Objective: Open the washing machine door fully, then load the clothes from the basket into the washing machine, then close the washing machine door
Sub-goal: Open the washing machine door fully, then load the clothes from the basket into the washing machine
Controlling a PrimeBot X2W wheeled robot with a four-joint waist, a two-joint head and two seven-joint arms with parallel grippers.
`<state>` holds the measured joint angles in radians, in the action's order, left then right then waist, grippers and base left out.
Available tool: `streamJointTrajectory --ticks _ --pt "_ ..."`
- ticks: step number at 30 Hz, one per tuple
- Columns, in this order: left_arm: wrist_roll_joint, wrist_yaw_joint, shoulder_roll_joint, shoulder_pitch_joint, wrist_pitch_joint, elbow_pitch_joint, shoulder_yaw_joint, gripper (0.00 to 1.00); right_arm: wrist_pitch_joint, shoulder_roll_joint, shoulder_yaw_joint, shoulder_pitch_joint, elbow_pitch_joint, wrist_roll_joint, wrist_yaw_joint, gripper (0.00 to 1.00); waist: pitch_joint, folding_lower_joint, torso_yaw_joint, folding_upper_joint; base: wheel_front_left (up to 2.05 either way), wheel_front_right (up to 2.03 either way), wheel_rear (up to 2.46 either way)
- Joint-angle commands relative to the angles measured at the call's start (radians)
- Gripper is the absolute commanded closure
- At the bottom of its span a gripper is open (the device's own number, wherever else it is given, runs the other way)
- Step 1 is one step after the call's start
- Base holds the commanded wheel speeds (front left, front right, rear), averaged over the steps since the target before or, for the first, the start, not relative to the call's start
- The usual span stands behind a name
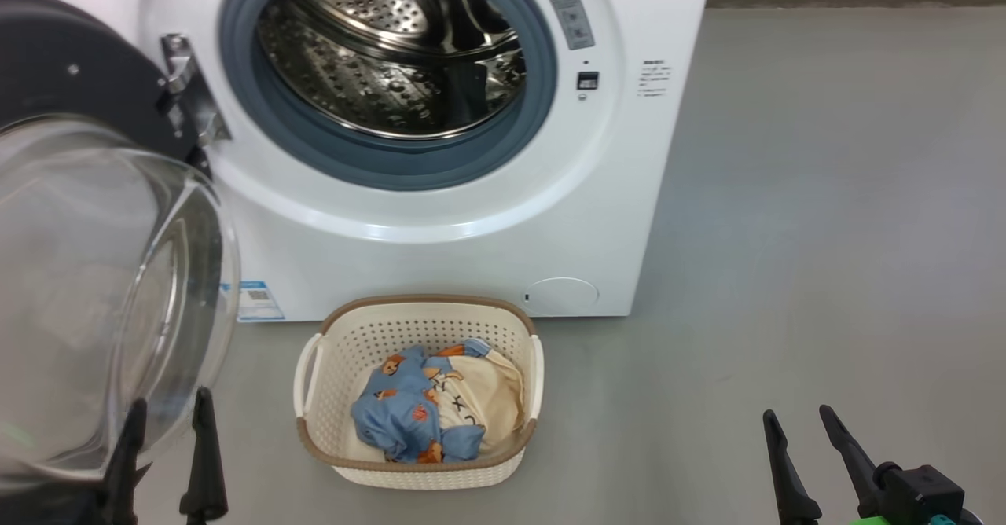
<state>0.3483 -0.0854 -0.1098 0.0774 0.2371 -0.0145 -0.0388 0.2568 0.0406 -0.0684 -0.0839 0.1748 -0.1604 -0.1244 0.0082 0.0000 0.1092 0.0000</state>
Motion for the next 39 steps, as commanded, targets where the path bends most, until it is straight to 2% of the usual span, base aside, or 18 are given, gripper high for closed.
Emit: streamJointTrajectory --ticks 1,16,39 --pt "-0.006 -0.005 -0.015 -0.014 0.011 0.010 -0.036 0.00 0.005 0.010 0.034 0.034 -0.028 -0.002 -0.006 0.00 -0.001 0.0000 -0.021 0.0000 0.00 0.00 0.00" --pt "-0.032 -0.022 0.018 0.042 0.024 -0.096 -0.066 0.00 0.005 0.010 0.056 0.047 -0.023 -0.008 -0.006 0.00 -0.021 0.0000 -0.046 0.0000 0.00 0.00 0.00" --pt "-0.066 -0.044 0.049 0.062 0.025 -0.110 -0.100 0.00 0.005 0.015 0.045 0.059 -0.015 0.003 -0.006 0.00 -0.035 0.0000 -0.081 0.0000 0.00 0.00 0.00"
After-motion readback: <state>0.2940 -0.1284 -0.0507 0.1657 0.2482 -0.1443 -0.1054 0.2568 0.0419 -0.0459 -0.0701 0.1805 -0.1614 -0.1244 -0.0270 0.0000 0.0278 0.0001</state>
